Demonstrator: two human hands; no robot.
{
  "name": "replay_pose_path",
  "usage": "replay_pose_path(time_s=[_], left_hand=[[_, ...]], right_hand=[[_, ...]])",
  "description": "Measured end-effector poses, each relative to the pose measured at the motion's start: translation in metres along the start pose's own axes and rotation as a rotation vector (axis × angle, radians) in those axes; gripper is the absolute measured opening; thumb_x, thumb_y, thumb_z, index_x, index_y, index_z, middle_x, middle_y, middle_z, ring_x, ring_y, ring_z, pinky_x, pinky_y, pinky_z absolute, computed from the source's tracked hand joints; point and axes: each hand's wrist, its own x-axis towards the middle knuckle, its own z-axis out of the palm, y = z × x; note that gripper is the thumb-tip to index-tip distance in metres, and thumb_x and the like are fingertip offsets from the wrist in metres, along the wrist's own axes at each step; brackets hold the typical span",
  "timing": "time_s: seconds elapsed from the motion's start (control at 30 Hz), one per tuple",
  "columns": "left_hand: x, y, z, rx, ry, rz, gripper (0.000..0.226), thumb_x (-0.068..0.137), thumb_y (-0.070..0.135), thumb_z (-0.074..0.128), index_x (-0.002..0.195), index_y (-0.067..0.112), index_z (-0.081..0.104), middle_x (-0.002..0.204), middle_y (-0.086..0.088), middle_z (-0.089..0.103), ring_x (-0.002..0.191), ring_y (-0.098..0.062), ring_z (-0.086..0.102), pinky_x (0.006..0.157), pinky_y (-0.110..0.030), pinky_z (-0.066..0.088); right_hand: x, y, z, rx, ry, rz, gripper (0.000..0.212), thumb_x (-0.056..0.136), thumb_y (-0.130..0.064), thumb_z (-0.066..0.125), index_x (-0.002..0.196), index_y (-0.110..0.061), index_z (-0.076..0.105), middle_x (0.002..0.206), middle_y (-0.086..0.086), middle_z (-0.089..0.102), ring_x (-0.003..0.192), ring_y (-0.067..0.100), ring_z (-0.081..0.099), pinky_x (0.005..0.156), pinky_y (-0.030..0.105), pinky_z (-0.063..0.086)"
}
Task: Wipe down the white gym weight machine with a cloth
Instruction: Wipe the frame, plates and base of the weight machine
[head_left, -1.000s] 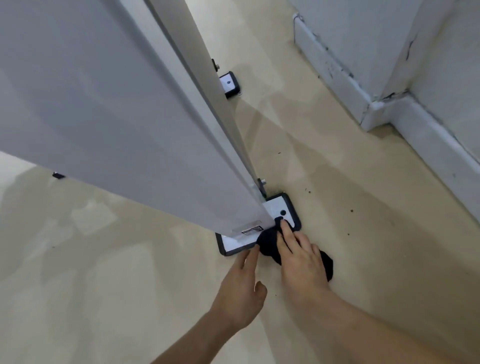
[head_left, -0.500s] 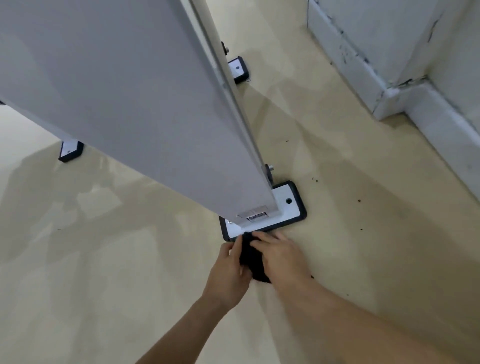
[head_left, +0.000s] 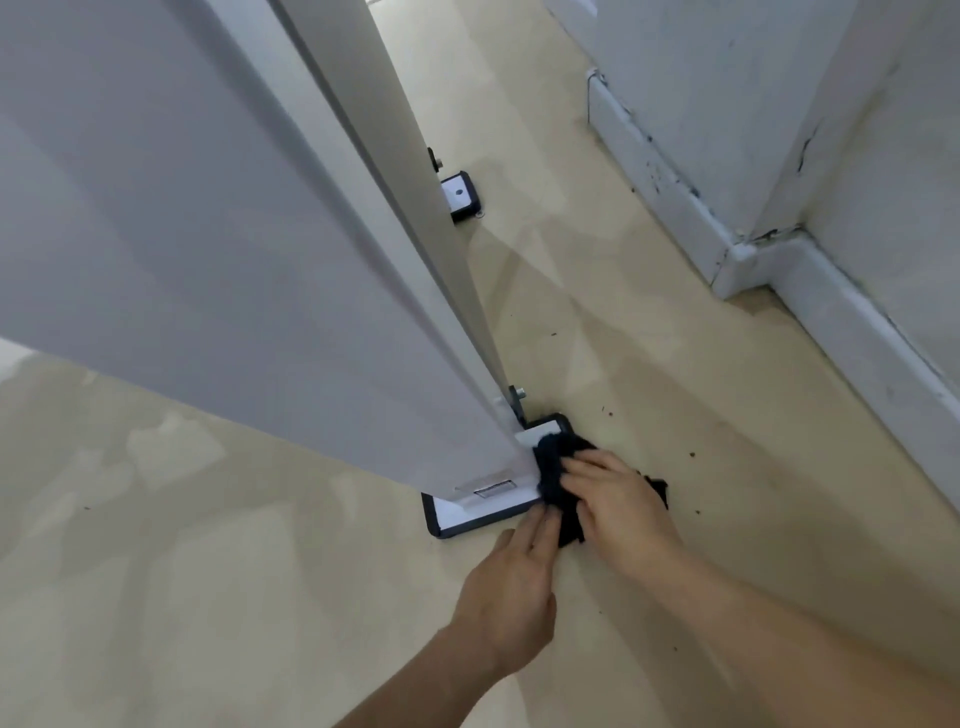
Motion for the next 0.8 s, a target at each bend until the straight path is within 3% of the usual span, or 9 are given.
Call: replay_pose_path(time_s=[0.03, 0.1, 0.2, 0.3, 0.37, 0.47, 0.6, 0.73, 0.8], left_hand=[[0.0, 0.003, 0.001, -0.005, 0.002, 0.002, 0.083, 0.083, 0.005, 0.044, 0.155, 0.018, 0.007, 0.162, 0.001, 0.006, 0.143, -0.017, 0.022, 0.111, -0.024, 0.032], [0.001, 0.006, 0.002, -0.015, 0.015, 0.012, 0.083, 0.081, 0.006, 0.043, 0.154, 0.02, 0.006, 0.16, 0.004, 0.005, 0.14, -0.017, 0.024, 0.105, -0.026, 0.04], [0.003, 0.013, 0.001, 0.008, 0.029, 0.024, 0.086, 0.08, 0.005, 0.042, 0.155, 0.021, 0.003, 0.161, 0.005, 0.001, 0.138, -0.017, 0.026, 0.099, -0.028, 0.045], [0.011, 0.022, -0.001, 0.056, 0.008, 0.014, 0.089, 0.08, 0.003, 0.045, 0.155, 0.018, -0.001, 0.162, -0.001, -0.002, 0.137, -0.021, 0.028, 0.096, -0.033, 0.048], [0.02, 0.028, -0.002, 0.085, -0.008, -0.013, 0.088, 0.079, 0.003, 0.048, 0.154, 0.02, 0.004, 0.161, -0.003, 0.002, 0.131, -0.023, 0.033, 0.088, -0.035, 0.051], [0.03, 0.03, 0.001, 0.163, -0.027, -0.004, 0.076, 0.081, 0.006, 0.05, 0.149, 0.018, 0.02, 0.157, -0.005, 0.013, 0.121, -0.026, 0.041, 0.082, -0.037, 0.05], [0.018, 0.017, 0.01, 0.271, -0.017, 0.045, 0.071, 0.08, 0.009, 0.049, 0.148, 0.013, 0.03, 0.155, -0.003, 0.026, 0.109, -0.025, 0.051, 0.076, -0.035, 0.05], [0.004, 0.004, 0.017, 0.184, -0.047, -0.014, 0.084, 0.078, 0.007, 0.043, 0.155, 0.012, 0.008, 0.161, 0.0, 0.006, 0.125, -0.023, 0.038, 0.096, -0.033, 0.046], [0.003, 0.004, 0.014, 0.135, -0.013, -0.029, 0.088, 0.078, 0.005, 0.043, 0.155, 0.016, 0.002, 0.162, 0.001, 0.004, 0.132, -0.021, 0.031, 0.101, -0.03, 0.042]], right_hand=[[-0.005, 0.001, 0.002, 0.001, 0.037, 0.009, 0.042, 0.054, 0.015, 0.08, 0.09, -0.006, 0.077, 0.101, 0.007, 0.074, 0.094, 0.034, 0.069, 0.082, 0.037, 0.055], [0.007, -0.002, 0.003, 0.075, 0.041, 0.051, 0.044, 0.066, 0.013, 0.072, 0.104, -0.007, 0.074, 0.115, 0.004, 0.071, 0.102, 0.034, 0.064, 0.087, 0.034, 0.052], [0.045, 0.005, 0.005, 0.005, -0.187, 0.069, 0.061, 0.085, 0.003, 0.046, 0.141, -0.021, 0.047, 0.156, -0.012, 0.03, 0.143, 0.023, 0.024, 0.103, 0.04, 0.036], [0.074, 0.011, -0.002, -0.119, -0.424, 0.027, 0.077, 0.082, -0.001, 0.04, 0.149, -0.035, 0.027, 0.158, -0.027, 0.007, 0.148, 0.01, -0.004, 0.105, 0.044, 0.022], [0.071, 0.013, -0.002, -0.128, -0.394, 0.011, 0.071, 0.084, -0.005, 0.039, 0.147, -0.036, 0.031, 0.158, -0.027, 0.011, 0.148, 0.008, -0.002, 0.105, 0.041, 0.02], [0.041, 0.016, -0.002, -0.067, -0.239, 0.02, 0.055, 0.085, -0.009, 0.043, 0.134, -0.03, 0.053, 0.151, -0.021, 0.035, 0.145, 0.01, 0.02, 0.098, 0.034, 0.026], [0.019, 0.019, -0.006, -0.102, -0.102, -0.076, 0.041, 0.071, -0.009, 0.052, 0.105, -0.02, 0.073, 0.121, -0.01, 0.067, 0.111, 0.028, 0.058, 0.078, 0.036, 0.04], [0.061, 0.005, 0.007, -0.12, -0.175, 0.025, 0.059, 0.086, -0.011, 0.047, 0.14, -0.032, 0.044, 0.152, -0.02, 0.034, 0.136, 0.019, 0.029, 0.091, 0.038, 0.031], [0.071, 0.001, 0.012, -0.079, -0.234, 0.056, 0.062, 0.087, -0.011, 0.045, 0.144, -0.037, 0.038, 0.153, -0.025, 0.027, 0.14, 0.013, 0.018, 0.094, 0.039, 0.027]])
